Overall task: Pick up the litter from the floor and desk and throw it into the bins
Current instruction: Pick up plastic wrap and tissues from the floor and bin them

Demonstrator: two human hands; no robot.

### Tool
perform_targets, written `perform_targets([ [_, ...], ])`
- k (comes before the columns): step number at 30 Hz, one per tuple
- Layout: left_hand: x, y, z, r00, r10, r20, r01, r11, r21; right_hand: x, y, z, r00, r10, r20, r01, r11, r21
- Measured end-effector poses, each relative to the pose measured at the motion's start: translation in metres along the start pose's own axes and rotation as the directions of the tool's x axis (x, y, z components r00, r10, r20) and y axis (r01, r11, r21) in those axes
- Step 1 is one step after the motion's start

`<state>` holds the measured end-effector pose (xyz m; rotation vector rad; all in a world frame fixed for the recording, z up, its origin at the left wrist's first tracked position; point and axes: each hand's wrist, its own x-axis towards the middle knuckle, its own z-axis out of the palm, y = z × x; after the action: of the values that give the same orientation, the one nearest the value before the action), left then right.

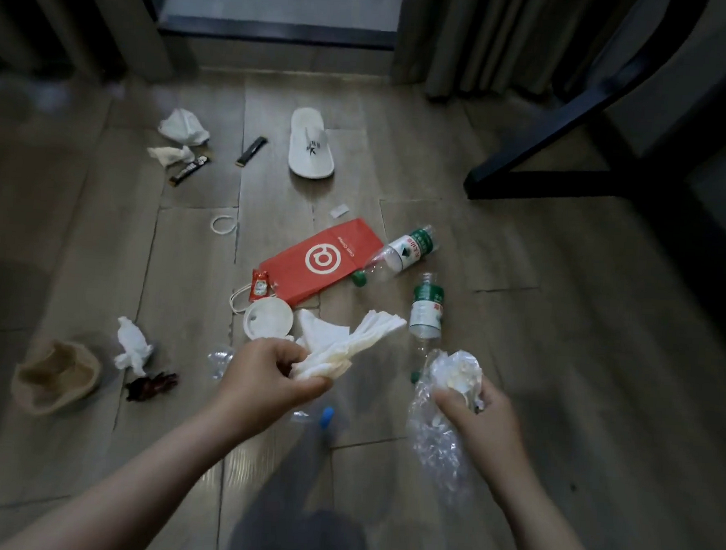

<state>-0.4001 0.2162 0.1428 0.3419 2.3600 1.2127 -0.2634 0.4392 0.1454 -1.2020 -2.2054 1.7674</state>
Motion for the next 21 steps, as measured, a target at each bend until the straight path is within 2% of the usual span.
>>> perform_targets([
  [5,-0.043,0.089,-0.051,0.994,-0.099,-0.036,0.096,0.993,-0.067,-0.049,-0.090,-0.027,0.993,0.120,-0.010,-0.120,0.992,0.038],
  [11,-0.105,0.222,-0.120,0.979,-0.183,-0.084,0.166,0.970,-0.177,-0.129,-0.229,-0.083,0.991,0.137,-0.001,-0.136,0.988,0.071],
  [15,-0.153,0.327,-0.164,0.984,-0.154,-0.087,0.136,0.974,-0.180,-0.189,-0.324,-0.133,0.993,0.114,-0.021,-0.112,0.988,0.108],
  [21,-0.226,0.496,-0.223,0.991,-0.065,-0.116,0.037,0.973,-0.230,-0.275,-0.463,-0.222,0.998,0.007,-0.070,0.002,0.991,0.130],
])
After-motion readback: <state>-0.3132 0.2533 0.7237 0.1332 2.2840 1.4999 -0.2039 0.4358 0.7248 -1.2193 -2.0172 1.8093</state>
